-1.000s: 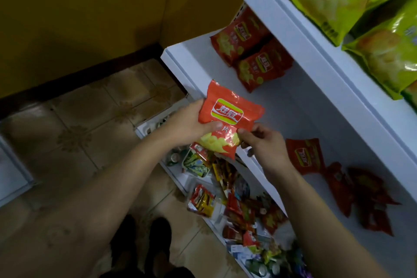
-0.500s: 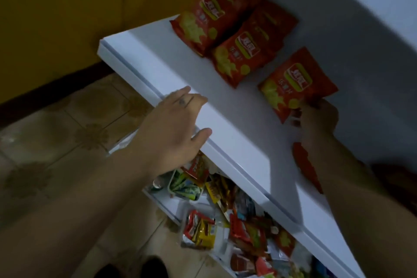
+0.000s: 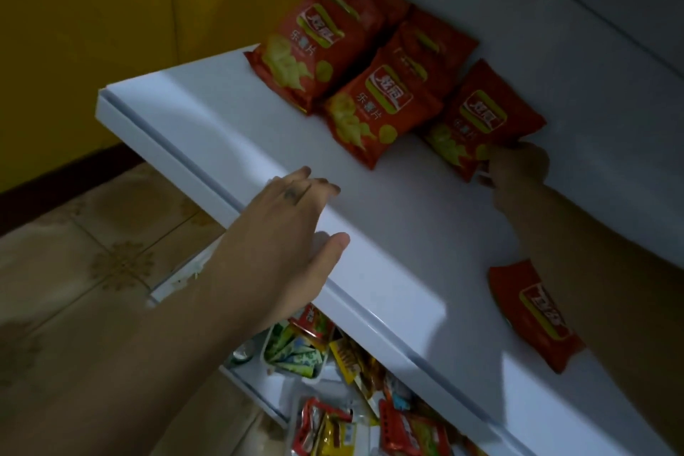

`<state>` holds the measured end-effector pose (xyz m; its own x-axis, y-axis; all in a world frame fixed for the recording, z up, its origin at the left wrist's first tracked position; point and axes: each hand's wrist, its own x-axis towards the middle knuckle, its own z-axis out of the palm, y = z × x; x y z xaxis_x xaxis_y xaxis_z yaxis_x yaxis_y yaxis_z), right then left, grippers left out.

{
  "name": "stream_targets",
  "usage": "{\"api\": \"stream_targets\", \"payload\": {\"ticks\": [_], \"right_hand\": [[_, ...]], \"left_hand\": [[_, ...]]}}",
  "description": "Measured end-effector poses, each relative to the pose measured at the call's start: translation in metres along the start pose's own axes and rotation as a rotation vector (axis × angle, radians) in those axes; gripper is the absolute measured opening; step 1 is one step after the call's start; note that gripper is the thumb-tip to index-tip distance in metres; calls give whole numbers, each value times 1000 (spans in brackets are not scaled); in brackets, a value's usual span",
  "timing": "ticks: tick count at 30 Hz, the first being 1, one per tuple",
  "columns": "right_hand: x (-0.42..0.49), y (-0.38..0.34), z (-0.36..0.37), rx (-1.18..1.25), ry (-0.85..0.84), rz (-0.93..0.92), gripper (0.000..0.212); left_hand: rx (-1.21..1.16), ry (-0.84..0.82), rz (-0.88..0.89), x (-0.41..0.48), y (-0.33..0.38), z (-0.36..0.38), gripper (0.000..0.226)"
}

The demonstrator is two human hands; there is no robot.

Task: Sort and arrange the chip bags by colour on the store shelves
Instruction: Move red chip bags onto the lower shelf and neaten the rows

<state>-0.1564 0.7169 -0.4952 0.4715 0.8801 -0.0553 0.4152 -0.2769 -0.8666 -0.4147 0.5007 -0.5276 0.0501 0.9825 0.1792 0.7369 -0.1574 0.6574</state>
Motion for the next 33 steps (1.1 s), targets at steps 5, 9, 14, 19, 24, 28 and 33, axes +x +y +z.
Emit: {"api": "stream_targets", "payload": {"ticks": [5,9,14,19,24,28,33], "right_hand": [[4,4,3,39,51,20,34],[-14,13,-20,11,54,15,61],[-72,43,-78,-286,-41,-195,49],[-129,72,-129,-685,-147,-441,40],[-158,107,-159,-972,-215,-263,83],[-187,123,-157,-844,-120,-332,75],[-212,125,-152,-897,-58,-465,70]], "left_hand": [[74,14,55,-7,2,-1,54],[94,-47,64,-13,4,0,56],[87,-91,120,-13,29,2,57],[-3,-126,167,-11,55,15,59],[-43,-179,201,-27,75,38,61],[-72,-233,160,-40,83,56,65],[-61,-279,113,-55,101,67,63]]}}
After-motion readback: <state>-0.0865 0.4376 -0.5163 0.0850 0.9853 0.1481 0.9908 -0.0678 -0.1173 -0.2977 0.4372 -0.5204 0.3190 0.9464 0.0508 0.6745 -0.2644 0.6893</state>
